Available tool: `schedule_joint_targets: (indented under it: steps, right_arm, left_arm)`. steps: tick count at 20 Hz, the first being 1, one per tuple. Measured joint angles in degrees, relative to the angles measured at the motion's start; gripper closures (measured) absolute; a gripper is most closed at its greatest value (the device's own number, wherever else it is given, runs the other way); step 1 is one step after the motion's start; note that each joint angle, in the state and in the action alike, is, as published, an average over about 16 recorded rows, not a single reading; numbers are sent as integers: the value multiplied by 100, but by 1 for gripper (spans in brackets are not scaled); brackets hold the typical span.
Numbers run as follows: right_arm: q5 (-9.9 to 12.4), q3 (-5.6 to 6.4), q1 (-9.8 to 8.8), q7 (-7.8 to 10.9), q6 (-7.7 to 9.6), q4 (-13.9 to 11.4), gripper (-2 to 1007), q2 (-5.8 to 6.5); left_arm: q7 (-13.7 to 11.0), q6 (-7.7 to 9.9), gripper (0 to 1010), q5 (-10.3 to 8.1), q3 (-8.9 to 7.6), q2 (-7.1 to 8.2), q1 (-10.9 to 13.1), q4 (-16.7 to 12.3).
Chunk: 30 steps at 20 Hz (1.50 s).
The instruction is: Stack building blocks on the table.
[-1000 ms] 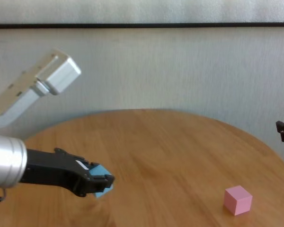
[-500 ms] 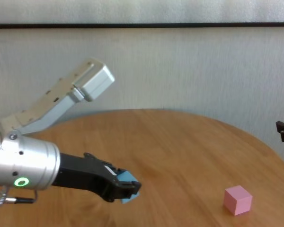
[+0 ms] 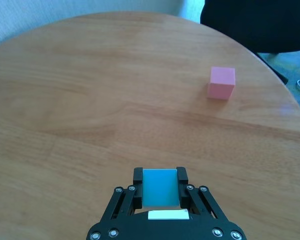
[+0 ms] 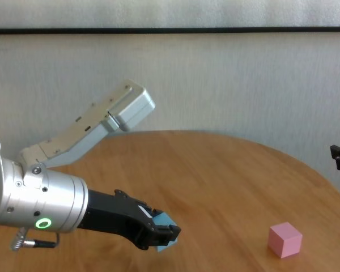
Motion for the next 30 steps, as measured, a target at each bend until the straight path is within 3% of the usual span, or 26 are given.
schedule_joint_targets:
  steps: [9, 14, 24, 30]
  right_arm:
    - [0, 0, 0, 0, 0, 0, 0, 0]
    - [0, 0, 0, 0, 0, 0, 1, 0]
    - [0, 0, 0, 0, 0, 0, 0, 0]
    - [0, 0, 0, 0, 0, 0, 1, 0]
  left_arm:
    - [18, -19, 612, 63, 41, -48, -57, 150]
    - [18, -17, 560, 61, 33, -46, -53, 147]
    - [27, -33, 285, 35, 6, -34, -26, 104]
    - [158, -173, 112, -117, -196, -28, 120, -75]
